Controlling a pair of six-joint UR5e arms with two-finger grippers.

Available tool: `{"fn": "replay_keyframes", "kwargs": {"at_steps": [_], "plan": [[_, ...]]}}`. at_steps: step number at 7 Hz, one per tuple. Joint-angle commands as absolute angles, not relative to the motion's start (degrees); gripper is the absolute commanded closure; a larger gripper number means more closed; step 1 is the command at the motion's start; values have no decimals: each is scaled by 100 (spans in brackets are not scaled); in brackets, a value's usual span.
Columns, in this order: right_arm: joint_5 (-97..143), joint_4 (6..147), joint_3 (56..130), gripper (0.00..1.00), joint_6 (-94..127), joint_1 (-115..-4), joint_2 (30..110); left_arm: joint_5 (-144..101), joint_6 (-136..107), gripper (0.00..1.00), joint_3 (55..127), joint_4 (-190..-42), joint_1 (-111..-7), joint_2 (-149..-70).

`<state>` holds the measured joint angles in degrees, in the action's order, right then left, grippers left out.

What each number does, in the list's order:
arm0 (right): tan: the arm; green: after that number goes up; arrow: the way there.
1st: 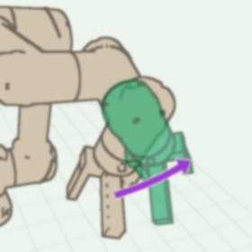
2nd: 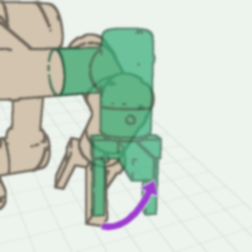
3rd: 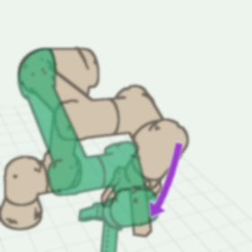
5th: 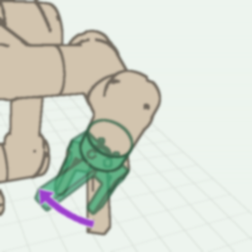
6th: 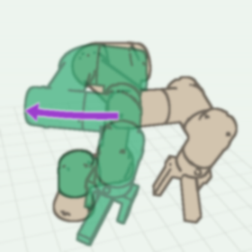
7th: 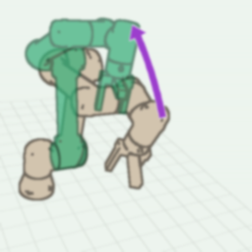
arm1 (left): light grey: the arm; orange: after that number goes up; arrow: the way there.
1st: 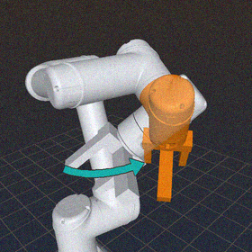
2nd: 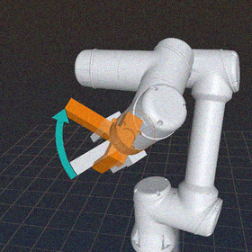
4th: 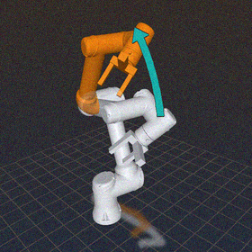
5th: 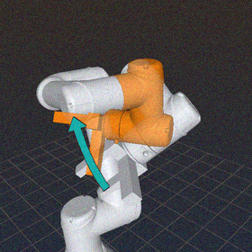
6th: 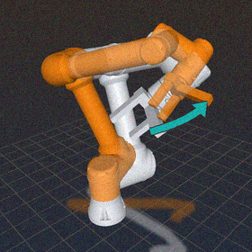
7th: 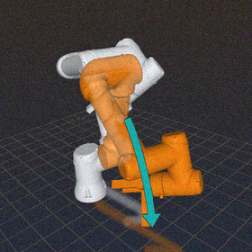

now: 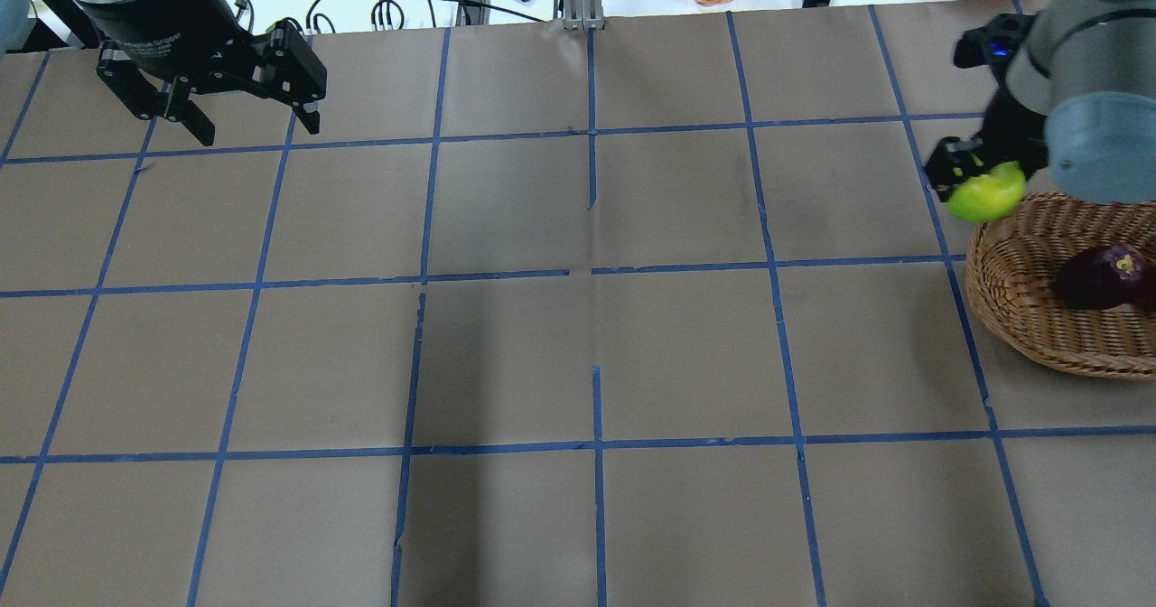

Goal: Put all apples into basket
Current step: 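Grasp the green apple with the right gripper and carry it to the basket, then open the right gripper to drop the green apple into the basket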

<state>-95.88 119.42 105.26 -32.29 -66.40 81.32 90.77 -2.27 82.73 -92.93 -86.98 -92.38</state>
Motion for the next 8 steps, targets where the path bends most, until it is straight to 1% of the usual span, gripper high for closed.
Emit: {"fn": "replay_keyframes", "kwargs": {"at_steps": [1, 3, 4, 5, 6, 7, 8], "plan": [[-9005, 12111, 11045, 59, -4368, -5496, 8157, 9062, -255, 0, 8288, -9316, -8701, -9237], [-9009, 13206, 11870, 57, -4708, -5493, 8139, 9044, -264, 0, 8314, -9299, -8701, -9229], [-8974, 13480, 12152, 54, -4911, -5493, 8139, 9061, -272, 0, 8323, -9299, -8701, -9229], [-8956, 13665, 12207, 48, -4922, -5493, 8147, 9027, -281, 0, 8315, -9299, -8701, -9220], [-8947, 13676, 12191, 20, -4983, -5493, 8121, 9044, -281, 0, 8314, -9299, -8701, -9220], [-8956, 13658, 12130, 0, -4983, -5493, 8086, 9035, -281, 0, 8306, -9299, -8701, -9220], [-8965, 13623, 12051, 0, -4940, -5493, 8164, 9035, -281, 0, 8314, -9299, -8701, -9220]]}}
